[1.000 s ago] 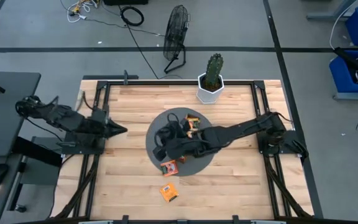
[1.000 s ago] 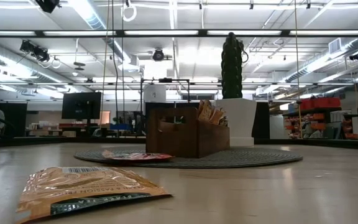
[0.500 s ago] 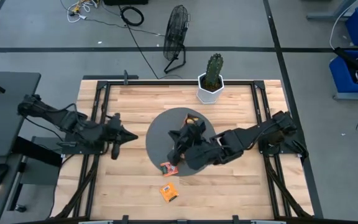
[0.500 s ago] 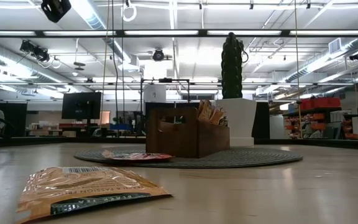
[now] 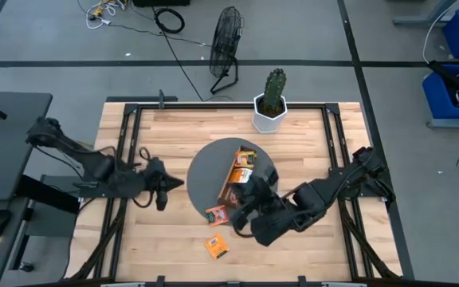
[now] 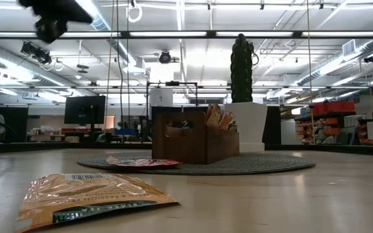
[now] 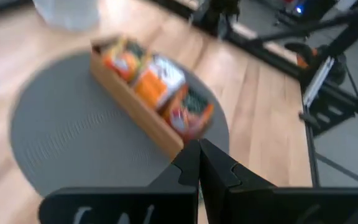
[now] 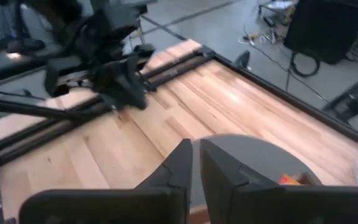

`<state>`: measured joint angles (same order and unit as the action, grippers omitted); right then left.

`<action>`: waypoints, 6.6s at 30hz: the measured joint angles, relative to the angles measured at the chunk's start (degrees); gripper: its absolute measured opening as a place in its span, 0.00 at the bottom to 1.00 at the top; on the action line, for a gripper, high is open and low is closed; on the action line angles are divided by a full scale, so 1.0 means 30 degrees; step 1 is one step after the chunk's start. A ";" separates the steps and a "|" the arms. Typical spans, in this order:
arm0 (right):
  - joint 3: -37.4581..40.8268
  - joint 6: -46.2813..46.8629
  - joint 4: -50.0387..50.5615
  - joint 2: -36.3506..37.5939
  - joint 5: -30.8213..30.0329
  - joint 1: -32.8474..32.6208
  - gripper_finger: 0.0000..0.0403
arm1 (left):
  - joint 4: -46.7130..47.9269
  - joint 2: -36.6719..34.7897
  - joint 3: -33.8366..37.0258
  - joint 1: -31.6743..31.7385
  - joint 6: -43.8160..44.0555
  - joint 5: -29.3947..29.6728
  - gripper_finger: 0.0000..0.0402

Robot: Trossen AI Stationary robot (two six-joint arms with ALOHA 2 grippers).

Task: Pick & Place Tea
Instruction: Put the red tea bag into the bottom section of the wooden organizer

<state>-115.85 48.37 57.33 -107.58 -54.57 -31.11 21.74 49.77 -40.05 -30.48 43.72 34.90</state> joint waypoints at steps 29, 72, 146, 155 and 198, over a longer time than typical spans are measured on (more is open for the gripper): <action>0.0000 0.2734 0.3262 0.0433 0.2380 -0.0779 0.10 | -1.0132 0.8765 0.3687 0.1464 0.5811 -0.4922 0.33; 0.0000 0.3217 0.5505 0.0433 0.2177 -0.1350 0.10 | -1.7049 1.7305 0.1202 0.2138 1.5228 -1.2478 0.45; 0.0015 -0.3722 -0.0191 0.0838 1.1267 0.3201 0.10 | -1.2234 0.8151 0.1228 0.4093 0.4876 -1.4153 0.00; 0.0004 -0.4307 -0.0955 0.0647 2.0080 0.6654 0.12 | -0.5313 0.5364 0.0677 0.4883 0.1572 -1.5543 0.00; -0.0058 -0.9155 -0.4319 -0.0964 1.9916 0.7925 0.43 | 0.8004 0.5036 -0.9107 0.6661 -0.9303 -1.3654 0.00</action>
<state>-116.03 20.90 44.37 -110.47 5.18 -7.33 45.76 64.88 -67.37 -10.50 15.81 -6.07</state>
